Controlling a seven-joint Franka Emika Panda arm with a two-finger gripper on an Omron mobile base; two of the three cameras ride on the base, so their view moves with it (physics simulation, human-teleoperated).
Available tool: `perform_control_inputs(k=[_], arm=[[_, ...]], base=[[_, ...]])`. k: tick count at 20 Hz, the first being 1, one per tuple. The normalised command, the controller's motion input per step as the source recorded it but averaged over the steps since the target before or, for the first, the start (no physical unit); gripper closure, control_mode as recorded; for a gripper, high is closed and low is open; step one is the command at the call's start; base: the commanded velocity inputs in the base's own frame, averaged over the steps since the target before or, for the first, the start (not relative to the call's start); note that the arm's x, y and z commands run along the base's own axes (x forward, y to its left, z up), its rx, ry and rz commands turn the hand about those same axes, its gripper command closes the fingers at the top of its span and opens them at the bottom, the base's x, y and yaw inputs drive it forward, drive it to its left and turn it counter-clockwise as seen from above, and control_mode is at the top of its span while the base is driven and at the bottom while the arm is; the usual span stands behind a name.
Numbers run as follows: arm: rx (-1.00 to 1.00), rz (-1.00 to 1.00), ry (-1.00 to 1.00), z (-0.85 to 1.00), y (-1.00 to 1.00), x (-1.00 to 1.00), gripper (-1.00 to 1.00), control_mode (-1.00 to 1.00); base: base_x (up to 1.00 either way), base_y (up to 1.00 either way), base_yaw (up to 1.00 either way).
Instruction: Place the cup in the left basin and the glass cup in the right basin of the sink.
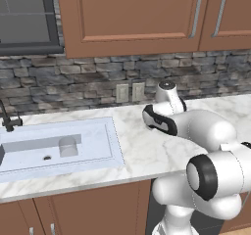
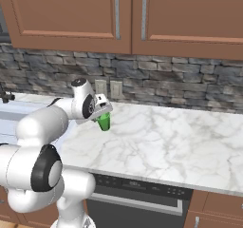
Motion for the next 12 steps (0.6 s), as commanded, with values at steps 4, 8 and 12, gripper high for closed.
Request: perform_control_inputs(k=[4, 8, 12], arm=[[0.0, 0.0, 0.0, 0.0, 0.0, 0.0, 1.0, 1.0], [0.0, 0.0, 0.0, 0.0, 0.0, 0.0, 1.0, 1.0], [0.0, 0.0, 0.0, 0.0, 0.0, 0.0, 1.0, 1.0]], base=[[0.0, -0.01, 0.0], [-0.27, 0.02, 0.0], [-0.47, 0.22, 0.0]])
